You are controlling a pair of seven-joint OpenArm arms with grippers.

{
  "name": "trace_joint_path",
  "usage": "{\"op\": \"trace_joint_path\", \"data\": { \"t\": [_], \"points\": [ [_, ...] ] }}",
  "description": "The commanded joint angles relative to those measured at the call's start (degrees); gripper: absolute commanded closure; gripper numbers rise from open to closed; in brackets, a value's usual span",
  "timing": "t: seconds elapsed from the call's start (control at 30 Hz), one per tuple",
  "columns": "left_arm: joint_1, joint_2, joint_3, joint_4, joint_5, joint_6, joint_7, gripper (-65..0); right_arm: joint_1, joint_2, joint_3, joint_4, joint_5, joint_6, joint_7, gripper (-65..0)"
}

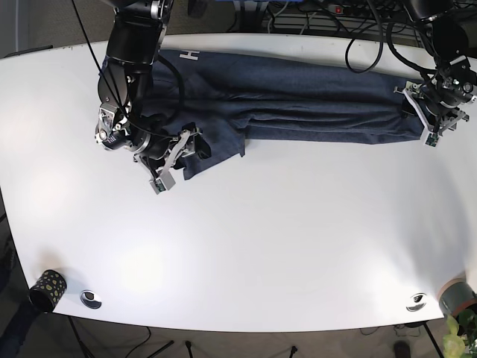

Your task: Fold the T-shirt properly

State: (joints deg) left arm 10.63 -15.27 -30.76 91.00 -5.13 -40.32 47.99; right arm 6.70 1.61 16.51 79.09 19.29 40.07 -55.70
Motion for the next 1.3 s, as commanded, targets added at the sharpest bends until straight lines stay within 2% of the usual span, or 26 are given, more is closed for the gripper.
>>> {"op": "trace_joint_path", "data": {
  "t": [0.0, 0.13, 0.3, 0.37, 0.53, 0.7, 1.03, 1.27],
  "points": [
    [-0.3, -0.78, -0.23, 0.65, -0.11, 0.32, -0.56, -35.7, 0.73, 0.28, 0.06, 0.6, -0.43, -0.07, 1.5, -24.4],
    [-0.3, -0.78, -0.23, 0.56, 0.07, 0.32, -0.65, -35.7, 0.73, 0.37, 0.15, 1.04, -0.43, -0.07, 1.86, -0.3],
    [-0.3, -0.78, 2.06, 0.56, 0.16, 0.32, -0.65, -35.7, -1.2, 0.55, 0.32, 7.9, -0.17, -0.07, 1.07, 0.0],
    [-0.3, -0.78, 2.85, 0.56, 0.16, 0.32, -0.65, -35.3, -2.87, 0.55, 0.76, 13.0, 0.1, -0.07, -0.96, 0.0],
    [-1.01, -0.78, 2.85, 0.65, 0.16, 0.32, -0.65, -27.9, -7.36, 0.37, 4.19, 23.81, 0.18, -0.07, -7.64, 0.0],
    [-1.89, -1.04, 2.94, -0.67, 0.25, 0.32, -0.65, -27.2, -12.46, 0.37, 7.18, 31.9, 0.27, -0.07, -10.98, 0.0],
    [-1.89, -2.62, 3.12, -2.96, 0.25, 0.32, -0.65, -27.2, -19.93, 0.37, 9.99, 35.24, 0.54, -0.07, -11.86, 0.0],
    [-1.62, -2.97, 3.12, -2.96, 0.33, 0.32, -4.07, -27.2, -24.33, 0.81, 13.77, 35.06, 11.0, -0.07, -11.95, 0.0]
  ]
}}
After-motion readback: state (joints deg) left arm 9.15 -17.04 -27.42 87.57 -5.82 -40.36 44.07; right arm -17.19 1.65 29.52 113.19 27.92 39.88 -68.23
